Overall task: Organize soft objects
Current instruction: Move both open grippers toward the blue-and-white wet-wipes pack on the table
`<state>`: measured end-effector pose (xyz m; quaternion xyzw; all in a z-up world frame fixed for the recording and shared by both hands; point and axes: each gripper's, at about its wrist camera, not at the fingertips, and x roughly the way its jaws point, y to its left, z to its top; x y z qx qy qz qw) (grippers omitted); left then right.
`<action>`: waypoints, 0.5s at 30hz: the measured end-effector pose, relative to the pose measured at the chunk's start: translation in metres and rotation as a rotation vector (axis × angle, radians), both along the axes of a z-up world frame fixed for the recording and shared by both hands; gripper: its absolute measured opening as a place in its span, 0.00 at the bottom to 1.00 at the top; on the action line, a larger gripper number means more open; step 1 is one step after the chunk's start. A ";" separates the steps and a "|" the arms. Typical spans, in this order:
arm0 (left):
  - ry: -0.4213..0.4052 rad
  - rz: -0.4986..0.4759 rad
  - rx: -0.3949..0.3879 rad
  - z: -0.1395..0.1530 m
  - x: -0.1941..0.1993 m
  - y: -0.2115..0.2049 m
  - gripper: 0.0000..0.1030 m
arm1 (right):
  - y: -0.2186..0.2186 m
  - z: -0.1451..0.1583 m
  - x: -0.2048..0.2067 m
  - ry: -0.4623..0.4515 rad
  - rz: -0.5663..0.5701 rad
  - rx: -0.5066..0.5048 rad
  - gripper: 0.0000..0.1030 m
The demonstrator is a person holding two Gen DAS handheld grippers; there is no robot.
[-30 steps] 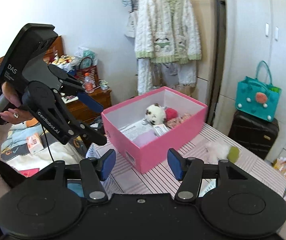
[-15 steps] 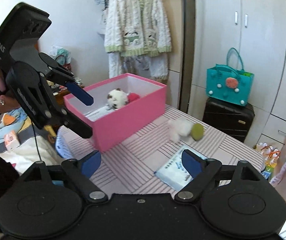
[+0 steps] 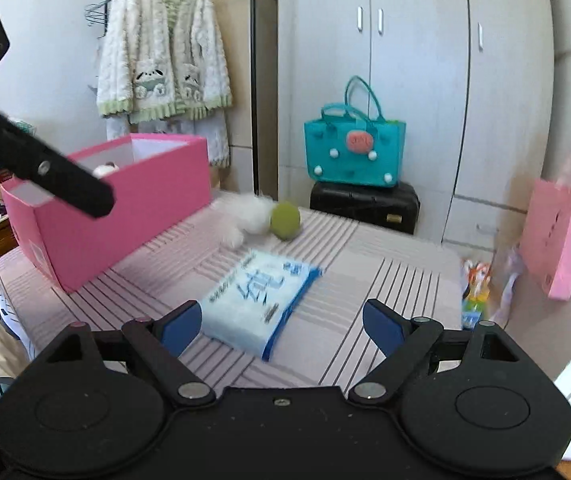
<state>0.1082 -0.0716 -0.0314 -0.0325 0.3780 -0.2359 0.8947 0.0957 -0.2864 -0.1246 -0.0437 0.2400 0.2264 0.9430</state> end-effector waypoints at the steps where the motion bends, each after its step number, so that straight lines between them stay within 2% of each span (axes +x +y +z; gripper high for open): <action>1: -0.020 0.010 -0.002 -0.005 0.001 -0.002 0.98 | 0.001 -0.004 0.000 -0.002 -0.005 0.013 0.88; 3: -0.049 0.027 0.008 -0.013 0.004 -0.005 0.98 | 0.005 -0.011 0.001 -0.002 -0.005 0.037 0.88; 7: -0.079 0.053 0.027 -0.025 0.013 -0.010 0.98 | 0.019 -0.021 0.011 0.008 0.007 0.022 0.88; 11: -0.065 0.087 -0.007 -0.038 0.021 -0.013 0.96 | 0.028 -0.032 0.026 0.053 0.005 0.040 0.88; 15: -0.056 0.070 0.002 -0.050 0.037 -0.031 0.95 | 0.038 -0.042 0.038 0.094 0.005 0.049 0.88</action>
